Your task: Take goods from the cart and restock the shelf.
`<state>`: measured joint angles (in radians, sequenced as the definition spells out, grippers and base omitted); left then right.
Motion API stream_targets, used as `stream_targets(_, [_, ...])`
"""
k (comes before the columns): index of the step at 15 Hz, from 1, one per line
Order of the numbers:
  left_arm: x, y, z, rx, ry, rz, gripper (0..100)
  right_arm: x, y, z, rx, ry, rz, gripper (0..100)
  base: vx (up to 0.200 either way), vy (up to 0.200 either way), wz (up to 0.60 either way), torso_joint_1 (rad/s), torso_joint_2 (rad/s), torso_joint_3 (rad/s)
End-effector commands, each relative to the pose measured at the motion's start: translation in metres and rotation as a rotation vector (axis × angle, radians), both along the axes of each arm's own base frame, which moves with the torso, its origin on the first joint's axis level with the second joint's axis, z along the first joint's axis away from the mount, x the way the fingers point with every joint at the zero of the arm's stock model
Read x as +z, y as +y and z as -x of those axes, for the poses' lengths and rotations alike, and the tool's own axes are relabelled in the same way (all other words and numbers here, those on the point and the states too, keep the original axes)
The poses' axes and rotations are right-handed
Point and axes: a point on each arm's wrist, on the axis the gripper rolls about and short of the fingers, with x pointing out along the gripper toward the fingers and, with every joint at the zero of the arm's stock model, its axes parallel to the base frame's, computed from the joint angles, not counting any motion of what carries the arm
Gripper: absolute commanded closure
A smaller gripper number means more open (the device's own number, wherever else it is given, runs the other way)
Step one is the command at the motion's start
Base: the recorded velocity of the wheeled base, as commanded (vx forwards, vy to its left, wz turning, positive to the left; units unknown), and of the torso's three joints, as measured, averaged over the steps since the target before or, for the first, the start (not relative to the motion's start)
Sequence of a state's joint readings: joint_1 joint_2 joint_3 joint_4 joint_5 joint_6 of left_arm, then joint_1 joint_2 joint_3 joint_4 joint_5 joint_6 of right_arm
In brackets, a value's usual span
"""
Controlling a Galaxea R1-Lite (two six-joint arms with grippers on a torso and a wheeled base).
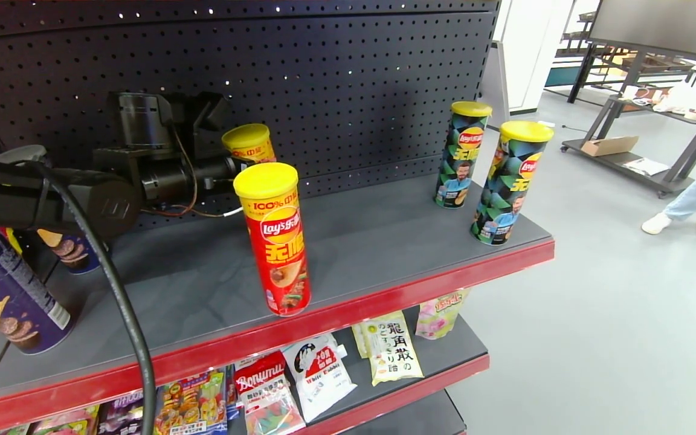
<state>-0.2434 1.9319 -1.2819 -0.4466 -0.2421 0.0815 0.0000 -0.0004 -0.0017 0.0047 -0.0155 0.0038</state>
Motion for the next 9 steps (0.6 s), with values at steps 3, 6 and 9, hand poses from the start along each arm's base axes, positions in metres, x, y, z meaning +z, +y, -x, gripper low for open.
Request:
stream_targets(3, [0.0011, 0.0, 0.0009, 0.001, 0.001, 0.0, 100, 0.0, 0.0, 0.0, 0.0, 0.001, 0.001, 0, 0.0, 0.0, 0.0, 0.0, 0.0, 0.0])
stream_targets(6, [0.0052, 0.0005, 0.0012, 0.017, -0.011, -0.002, 100, 0.0, 0.0, 0.0, 0.0, 0.001, 0.001, 0, 0.0, 0.0, 0.0, 0.0, 0.0, 0.0])
stream_targets(9, [0.0064, 0.0007, 0.002, 0.066, -0.007, -0.011, 100, 0.0, 0.0, 0.0, 0.0, 0.001, -0.001, 0, 0.0, 0.0, 0.0, 0.0, 0.0, 0.0])
